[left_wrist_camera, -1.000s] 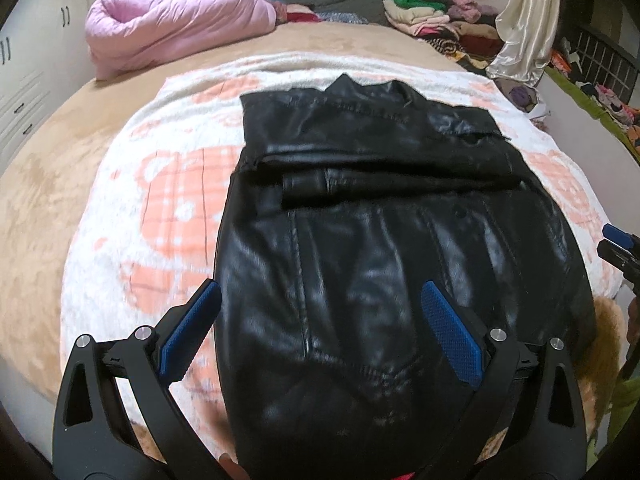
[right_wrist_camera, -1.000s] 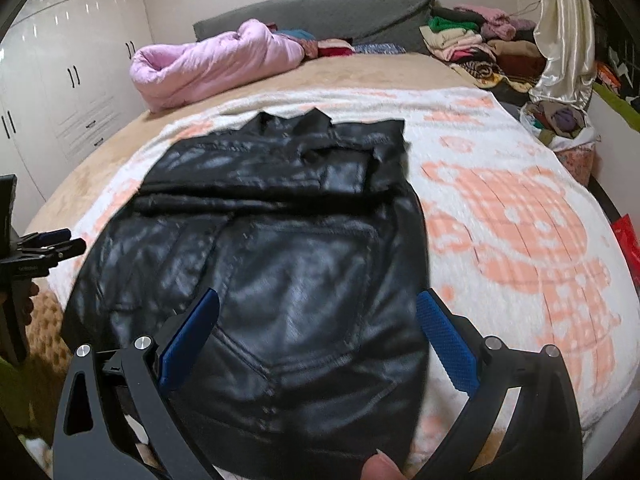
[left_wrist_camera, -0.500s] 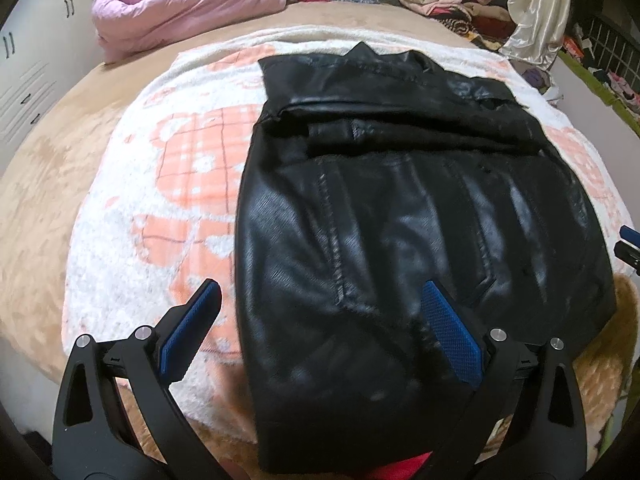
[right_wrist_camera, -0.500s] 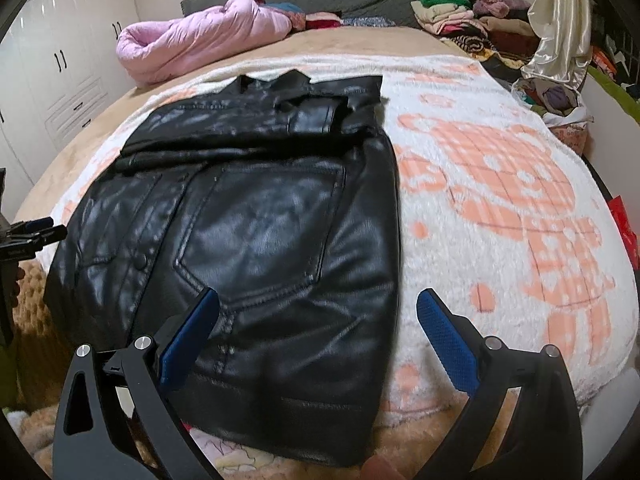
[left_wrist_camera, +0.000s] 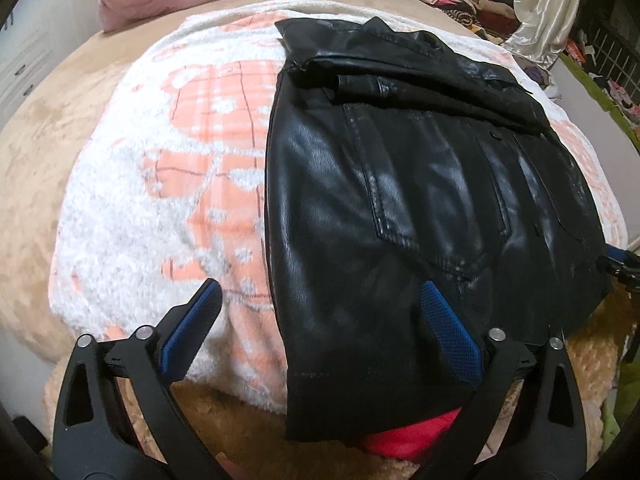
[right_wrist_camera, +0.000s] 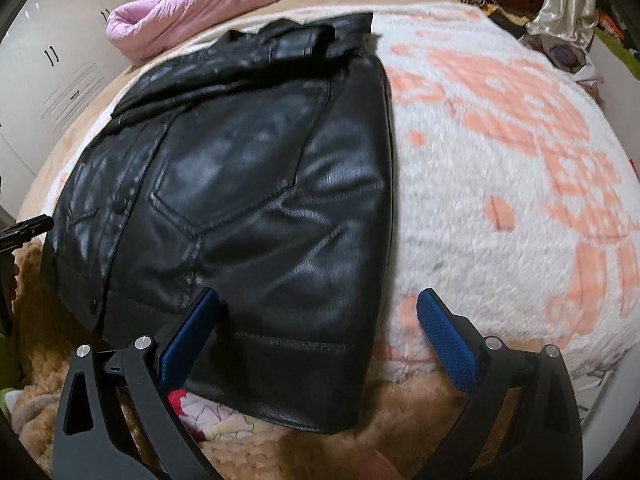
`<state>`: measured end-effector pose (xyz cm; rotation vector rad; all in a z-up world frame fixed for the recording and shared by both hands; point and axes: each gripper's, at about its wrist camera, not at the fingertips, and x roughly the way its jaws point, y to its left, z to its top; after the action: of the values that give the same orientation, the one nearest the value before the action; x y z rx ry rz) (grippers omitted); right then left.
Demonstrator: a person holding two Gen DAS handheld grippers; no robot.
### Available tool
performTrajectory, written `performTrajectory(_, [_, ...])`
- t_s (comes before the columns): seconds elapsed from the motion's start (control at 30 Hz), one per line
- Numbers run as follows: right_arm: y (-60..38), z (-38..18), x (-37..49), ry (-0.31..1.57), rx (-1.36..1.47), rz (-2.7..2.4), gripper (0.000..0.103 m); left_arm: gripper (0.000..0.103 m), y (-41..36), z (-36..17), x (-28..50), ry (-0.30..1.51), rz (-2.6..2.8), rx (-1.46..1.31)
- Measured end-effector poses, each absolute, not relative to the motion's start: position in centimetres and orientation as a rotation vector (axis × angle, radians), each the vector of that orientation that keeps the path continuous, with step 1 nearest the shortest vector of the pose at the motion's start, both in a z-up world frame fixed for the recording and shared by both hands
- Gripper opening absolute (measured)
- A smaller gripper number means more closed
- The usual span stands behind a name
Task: Fold large clothes
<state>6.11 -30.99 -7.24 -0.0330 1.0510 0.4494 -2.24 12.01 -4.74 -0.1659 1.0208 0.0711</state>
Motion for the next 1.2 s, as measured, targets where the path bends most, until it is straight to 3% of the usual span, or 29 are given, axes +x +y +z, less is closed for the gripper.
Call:
performTrajectory(0.07, [-31.3,-7.6,6.0,1.060,-0.018,0.457,0.098,0.077,12.2,-5.1,-2.5,1.031,0.049,-0.193])
performTrajectory(0.2, [-31.9,-8.0,5.8,1.075,0.012,0.481,0.098,0.045,12.5,-6.0,-2.8,1.055,0.018,-0.234])
performTrajectory(0.33, [-32.3,-8.4,5.3,1.093,0.023,0.509,0.098,0.044,12.6,-6.2,-3.4,1.055,-0.005,-0.258])
performTrajectory(0.43, [-32.3,-8.5,4.7,1.086,0.002,0.525,0.086,0.044,12.8,-6.3,-3.7,1.063,-0.031,-0.272])
performTrajectory(0.5, [-32.2,-8.5,4.4,1.089,0.007,0.557,0.070,0.046,12.9,-6.5,-3.8,1.066,-0.041,-0.282])
performTrajectory(0.57, [-32.2,-8.5,4.3,1.090,0.021,0.583,0.065,0.046,12.9,-6.7,-3.8,1.069,-0.044,-0.288])
performTrajectory(0.67, [-32.5,-7.8,4.1,1.057,0.060,0.629,0.023,0.043,12.8,-6.8,-3.7,1.068,-0.041,-0.283])
performTrajectory(0.7, [-32.7,-7.3,4.0,1.039,0.089,0.655,0.018,0.035,12.7,-6.7,-3.7,1.064,-0.043,-0.281])
performTrajectory(0.8, [-32.6,-5.0,3.4,0.938,0.100,0.700,0.016,0.012,13.1,-6.3,-3.8,1.050,-0.030,-0.293])
performTrajectory(0.87, [-32.6,-2.9,3.2,0.863,0.124,0.731,0.015,0.008,13.5,-5.7,-4.0,1.027,-0.040,-0.318])
performTrajectory(1.2, [-32.6,2.6,5.6,0.685,0.212,0.747,0.013,0.004,14.3,0.9,-2.7,0.839,-0.127,-0.378])
